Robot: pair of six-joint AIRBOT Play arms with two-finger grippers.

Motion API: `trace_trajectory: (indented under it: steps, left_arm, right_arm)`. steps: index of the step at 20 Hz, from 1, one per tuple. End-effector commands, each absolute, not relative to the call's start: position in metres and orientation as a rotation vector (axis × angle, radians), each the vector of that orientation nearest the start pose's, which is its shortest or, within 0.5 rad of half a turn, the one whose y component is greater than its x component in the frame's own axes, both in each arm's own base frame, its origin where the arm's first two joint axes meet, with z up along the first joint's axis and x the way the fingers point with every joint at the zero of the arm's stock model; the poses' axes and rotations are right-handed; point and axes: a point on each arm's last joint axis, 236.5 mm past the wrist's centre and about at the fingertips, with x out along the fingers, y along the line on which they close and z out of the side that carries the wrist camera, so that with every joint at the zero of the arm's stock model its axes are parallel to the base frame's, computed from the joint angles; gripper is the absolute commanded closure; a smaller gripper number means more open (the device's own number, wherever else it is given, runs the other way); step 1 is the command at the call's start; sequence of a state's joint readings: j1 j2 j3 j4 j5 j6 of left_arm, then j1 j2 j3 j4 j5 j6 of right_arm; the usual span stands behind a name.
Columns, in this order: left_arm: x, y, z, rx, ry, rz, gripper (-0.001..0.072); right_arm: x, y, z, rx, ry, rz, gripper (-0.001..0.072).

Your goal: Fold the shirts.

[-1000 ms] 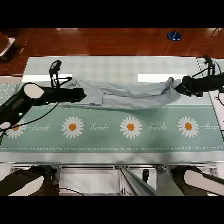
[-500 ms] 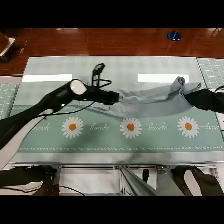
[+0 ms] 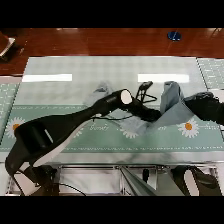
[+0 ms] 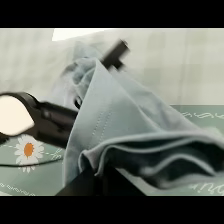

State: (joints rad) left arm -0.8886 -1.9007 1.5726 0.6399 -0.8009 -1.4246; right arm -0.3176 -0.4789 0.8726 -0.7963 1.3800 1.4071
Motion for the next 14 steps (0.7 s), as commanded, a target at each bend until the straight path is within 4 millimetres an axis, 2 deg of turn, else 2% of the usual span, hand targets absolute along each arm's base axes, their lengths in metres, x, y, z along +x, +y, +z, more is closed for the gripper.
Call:
trace_trajectory:
  steps: [1, 3, 5, 7, 9, 10, 12, 14]
  left_arm:
    - [0.237, -0.548, -0.031, -0.312, 1.362, -1.134, 0.0688]
    - [0.271, -0.523, -0.023, -0.344, 1.365, -1.099, 0.0688]
    - [0.324, -0.473, -0.011, -0.386, 1.366, -1.015, 0.0688]
    - [0.38, -0.405, 0.005, -0.405, 1.33, -0.859, 0.0688]
    - [0.423, -0.324, 0.035, -0.414, 1.235, -0.702, 0.0688]
    - [0.435, -0.284, 0.052, -0.405, 1.179, -0.635, 0.0688]
    - [0.442, -0.201, 0.087, -0.382, 1.056, -0.487, 0.0688]
    - [0.425, -0.129, 0.119, -0.404, 0.929, -0.351, 0.0688]
  right_arm:
    - [0.241, 0.094, 0.183, 0.507, 0.792, 0.41, 0.0688]
    - [0.245, 0.095, 0.179, 0.519, 0.808, 0.417, 0.0688]
    - [0.25, 0.103, 0.176, 0.527, 0.825, 0.45, 0.0688]
    - [0.258, 0.115, 0.171, 0.529, 0.848, 0.493, 0.0688]
    - [0.271, 0.135, 0.164, 0.53, 0.867, 0.542, 0.0688]
    - [0.279, 0.147, 0.16, 0.531, 0.874, 0.564, 0.0688]
    - [0.301, 0.176, 0.146, 0.528, 0.9, 0.607, 0.0688]
    - [0.327, 0.211, 0.132, 0.51, 0.939, 0.65, 0.0688]
